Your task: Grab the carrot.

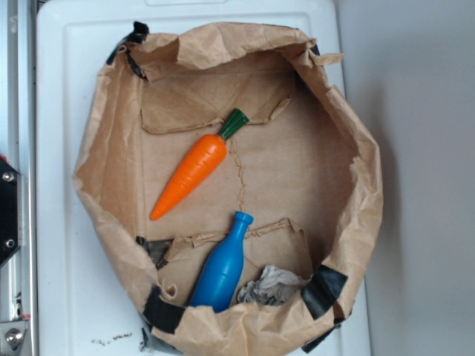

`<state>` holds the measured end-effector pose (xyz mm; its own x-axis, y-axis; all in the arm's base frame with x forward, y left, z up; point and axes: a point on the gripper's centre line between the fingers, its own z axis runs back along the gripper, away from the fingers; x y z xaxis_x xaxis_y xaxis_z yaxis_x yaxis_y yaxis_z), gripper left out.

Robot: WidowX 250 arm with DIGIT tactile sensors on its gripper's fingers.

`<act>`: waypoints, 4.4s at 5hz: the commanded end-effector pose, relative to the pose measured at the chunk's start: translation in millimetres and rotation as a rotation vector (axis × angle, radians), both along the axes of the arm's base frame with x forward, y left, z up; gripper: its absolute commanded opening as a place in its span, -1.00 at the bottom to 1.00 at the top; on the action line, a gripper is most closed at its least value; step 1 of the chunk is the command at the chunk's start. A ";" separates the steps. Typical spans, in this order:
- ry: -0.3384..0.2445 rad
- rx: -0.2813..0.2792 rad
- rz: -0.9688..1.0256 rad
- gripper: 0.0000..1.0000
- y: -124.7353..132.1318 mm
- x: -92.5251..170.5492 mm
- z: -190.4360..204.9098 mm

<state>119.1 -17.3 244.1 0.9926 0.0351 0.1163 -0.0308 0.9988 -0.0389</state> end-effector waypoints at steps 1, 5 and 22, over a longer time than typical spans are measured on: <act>0.000 0.000 0.000 1.00 0.0 0.0 0.0; -0.051 0.078 0.025 1.00 24.5 44.2 -46.6; 0.000 0.137 0.313 -1.00 66.5 127.8 -191.8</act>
<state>237.5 41.5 39.9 0.9480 0.3117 0.0647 -0.3171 0.9426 0.1044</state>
